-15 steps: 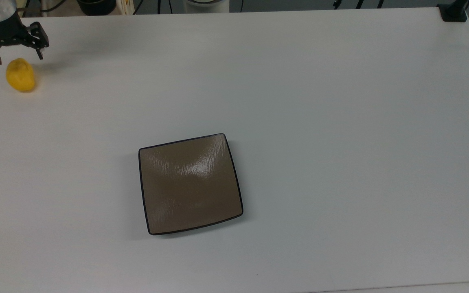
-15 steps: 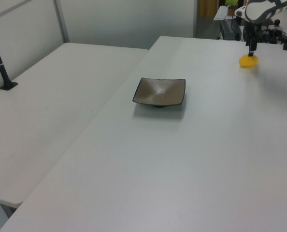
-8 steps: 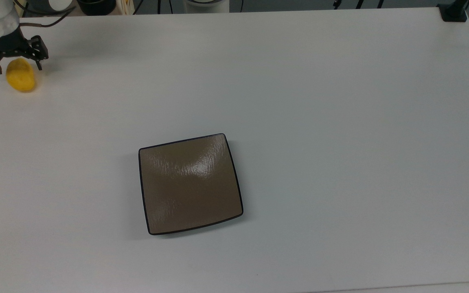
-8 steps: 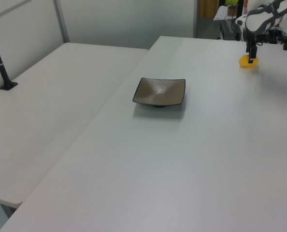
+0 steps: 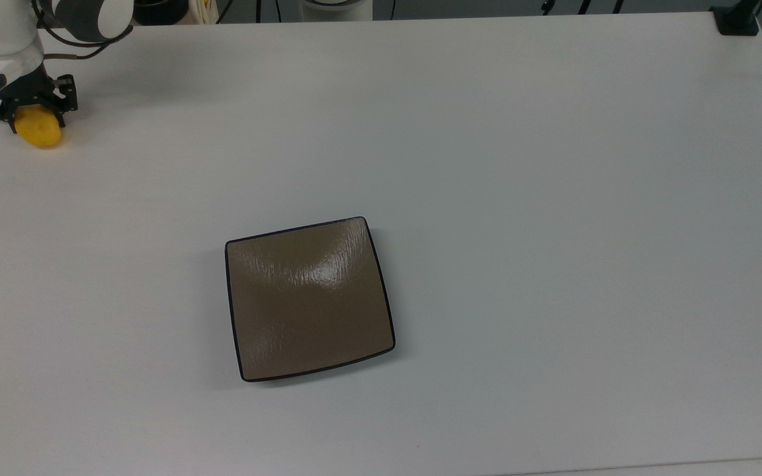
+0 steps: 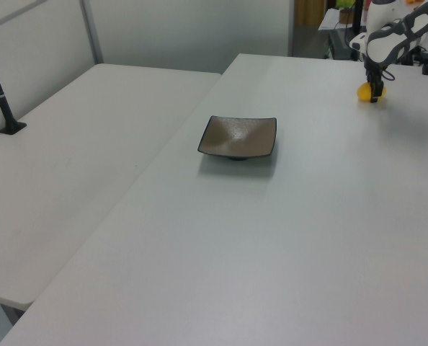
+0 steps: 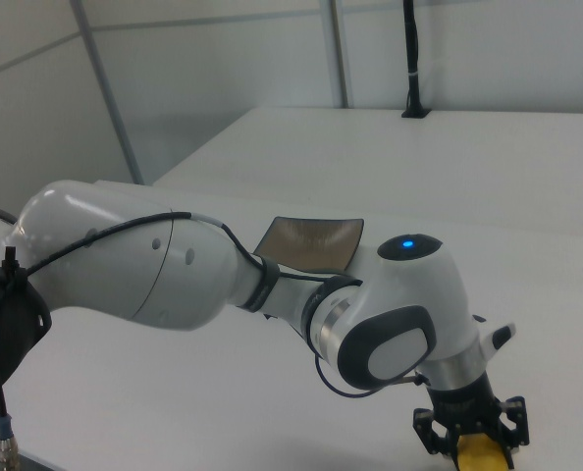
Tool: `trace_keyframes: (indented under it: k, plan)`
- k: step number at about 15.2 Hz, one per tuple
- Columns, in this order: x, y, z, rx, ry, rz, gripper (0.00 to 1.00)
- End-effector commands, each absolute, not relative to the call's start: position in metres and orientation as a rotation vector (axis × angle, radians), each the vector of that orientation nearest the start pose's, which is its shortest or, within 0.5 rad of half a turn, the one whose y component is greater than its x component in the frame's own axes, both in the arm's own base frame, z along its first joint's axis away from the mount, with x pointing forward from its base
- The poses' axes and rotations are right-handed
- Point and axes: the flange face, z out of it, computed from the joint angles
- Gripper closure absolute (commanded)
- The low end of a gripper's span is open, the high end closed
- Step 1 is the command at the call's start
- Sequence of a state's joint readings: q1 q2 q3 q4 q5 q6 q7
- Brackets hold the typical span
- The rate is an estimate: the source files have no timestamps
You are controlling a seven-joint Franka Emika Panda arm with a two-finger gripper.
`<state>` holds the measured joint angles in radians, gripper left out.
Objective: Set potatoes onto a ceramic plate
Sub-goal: 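Lower the open gripper over the yellow potato and close on it, then lift the yellow potato up off the table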
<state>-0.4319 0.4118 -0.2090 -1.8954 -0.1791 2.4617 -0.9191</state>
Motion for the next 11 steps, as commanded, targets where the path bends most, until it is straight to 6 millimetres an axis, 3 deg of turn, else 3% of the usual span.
trace_keyframes:
  k: [1, 2, 6, 10, 11]
  plan:
    - [0.516, -0.378, 0.314, -3.326, -0.763, 0.050, 0.82]
    - [0.514, -0.378, 0.316, -3.320, -0.749, 0.067, 0.87]
    - [0.512, -0.363, 0.360, -3.289, -0.723, 0.106, 0.87]
    - [0.516, -0.331, 0.428, -3.260, -0.723, 0.110, 0.86]
    - [0.511, -0.321, 0.456, -3.239, -0.710, 0.105, 0.86]
